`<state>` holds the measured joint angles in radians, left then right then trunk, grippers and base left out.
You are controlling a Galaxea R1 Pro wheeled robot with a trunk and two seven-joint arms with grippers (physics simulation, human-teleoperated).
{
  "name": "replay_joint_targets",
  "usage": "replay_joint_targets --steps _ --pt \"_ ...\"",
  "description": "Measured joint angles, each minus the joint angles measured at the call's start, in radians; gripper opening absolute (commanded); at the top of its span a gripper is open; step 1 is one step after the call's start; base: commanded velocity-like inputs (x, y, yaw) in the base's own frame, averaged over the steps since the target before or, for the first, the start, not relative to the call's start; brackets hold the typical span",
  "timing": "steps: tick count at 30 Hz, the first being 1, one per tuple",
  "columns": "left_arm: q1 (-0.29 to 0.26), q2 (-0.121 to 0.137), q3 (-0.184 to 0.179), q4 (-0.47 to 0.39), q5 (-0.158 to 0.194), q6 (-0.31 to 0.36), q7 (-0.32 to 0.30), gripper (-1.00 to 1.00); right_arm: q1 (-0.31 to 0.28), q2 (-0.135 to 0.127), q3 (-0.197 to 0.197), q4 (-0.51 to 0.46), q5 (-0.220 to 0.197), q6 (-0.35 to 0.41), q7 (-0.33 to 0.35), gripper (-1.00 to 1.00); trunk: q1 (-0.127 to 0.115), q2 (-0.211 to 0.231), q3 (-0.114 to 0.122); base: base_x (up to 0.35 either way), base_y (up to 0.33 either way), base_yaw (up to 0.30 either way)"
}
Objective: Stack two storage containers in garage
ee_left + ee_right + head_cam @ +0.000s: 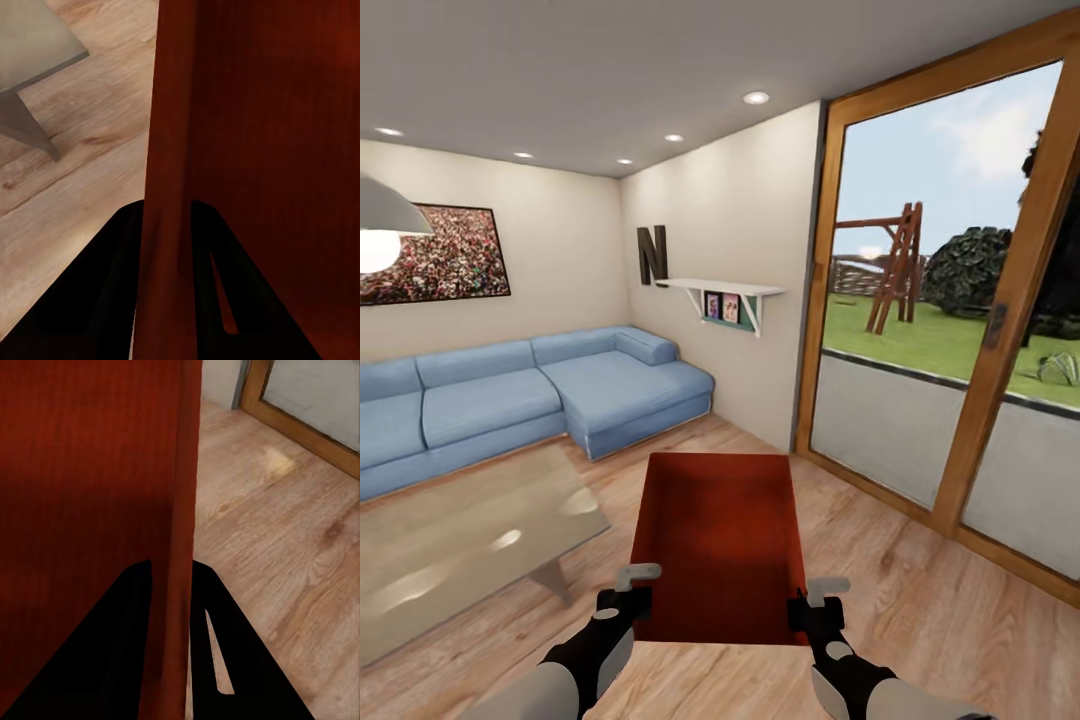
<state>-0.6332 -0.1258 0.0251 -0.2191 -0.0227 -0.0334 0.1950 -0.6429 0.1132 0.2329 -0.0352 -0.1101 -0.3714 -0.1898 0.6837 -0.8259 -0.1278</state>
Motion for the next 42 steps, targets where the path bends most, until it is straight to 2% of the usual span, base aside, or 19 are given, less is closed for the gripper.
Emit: replay_joint_targets --steps 42 --pt "0.0 -0.002 0.004 -0.001 -0.001 0.0 0.001 -1.0 0.0 -0.003 -0.003 -0.009 0.008 0.008 0.002 -1.0 0.0 0.0 0.035 0.0 0.0 0.277"
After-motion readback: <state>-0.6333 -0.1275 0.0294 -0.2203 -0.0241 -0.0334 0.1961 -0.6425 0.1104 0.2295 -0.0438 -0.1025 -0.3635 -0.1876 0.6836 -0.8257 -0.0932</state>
